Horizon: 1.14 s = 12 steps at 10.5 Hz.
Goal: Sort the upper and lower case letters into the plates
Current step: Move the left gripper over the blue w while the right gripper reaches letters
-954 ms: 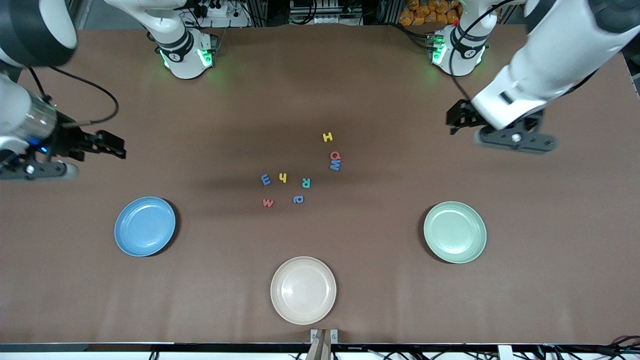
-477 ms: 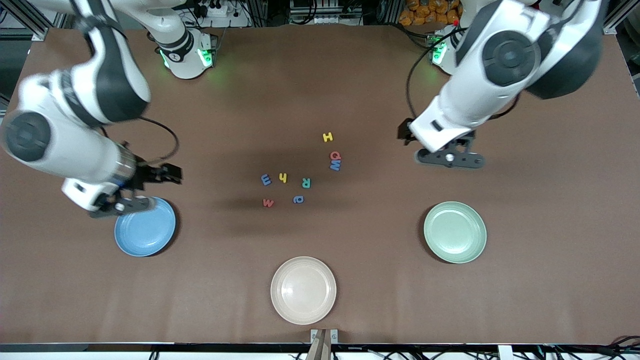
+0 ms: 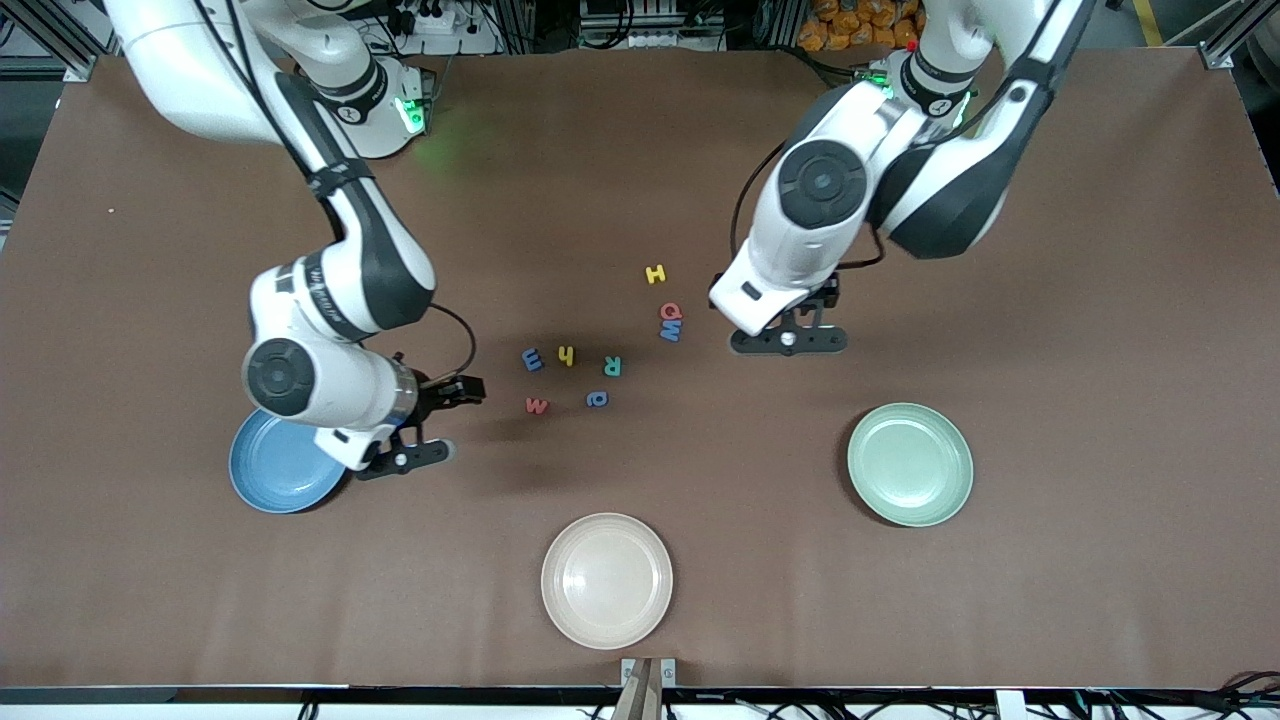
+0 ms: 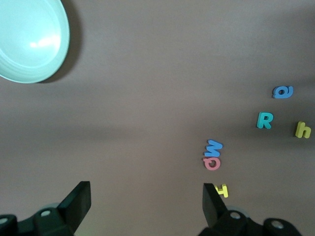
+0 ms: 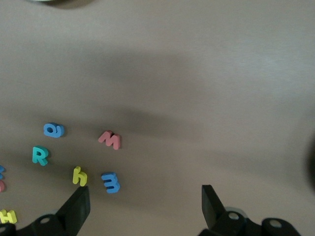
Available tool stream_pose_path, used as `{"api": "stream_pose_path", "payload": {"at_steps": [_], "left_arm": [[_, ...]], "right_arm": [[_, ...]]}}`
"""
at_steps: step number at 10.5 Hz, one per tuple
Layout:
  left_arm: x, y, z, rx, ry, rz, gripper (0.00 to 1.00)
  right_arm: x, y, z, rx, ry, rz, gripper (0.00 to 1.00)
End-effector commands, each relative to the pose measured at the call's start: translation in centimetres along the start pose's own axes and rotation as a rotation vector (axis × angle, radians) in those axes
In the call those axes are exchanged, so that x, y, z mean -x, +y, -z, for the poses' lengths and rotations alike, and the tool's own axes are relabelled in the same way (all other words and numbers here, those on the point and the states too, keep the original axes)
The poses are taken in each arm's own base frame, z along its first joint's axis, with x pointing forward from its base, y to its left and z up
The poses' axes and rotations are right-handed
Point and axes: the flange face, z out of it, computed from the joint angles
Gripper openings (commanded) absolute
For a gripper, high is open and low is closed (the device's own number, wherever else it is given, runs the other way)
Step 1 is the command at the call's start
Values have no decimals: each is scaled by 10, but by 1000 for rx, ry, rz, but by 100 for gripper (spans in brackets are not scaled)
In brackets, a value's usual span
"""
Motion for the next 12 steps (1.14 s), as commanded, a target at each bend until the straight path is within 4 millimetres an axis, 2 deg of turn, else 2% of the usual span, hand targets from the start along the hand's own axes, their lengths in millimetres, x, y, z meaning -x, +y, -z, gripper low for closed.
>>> {"api": "stream_pose_path", "payload": {"at_steps": [1,2,3,4,5,6,8,10,12], "left_arm": [[7,27,-28,-10,16,49,100],[6,32,-39,-27,23,44,100],[13,46,-53,-31,23,35,100],[14,52,-70,-20,34,56,100],[18,54,-89,-1,56,56,100],[23,53,-111,13,63,49,100],[36,56,-147,46,73,30,100],[46,65,-174,96,104,15,100],[57,77,-196,52,134,-31,100]], "right_arm": [[-9,-26,-24,58,27,64,100],[-11,-38,-37,114,44,114,100],[-9,-47,-50,148,64,156,100],[-4,-64,-64,169,81,205,100],[-2,-82,-73,205,104,264,100],[-3,-88,-84,238,107,303,100],[-4,-87,-97,242,100,356,100],[-4,-86,-111,238,89,381,100],[1,-86,-130,230,87,382,100]]}}
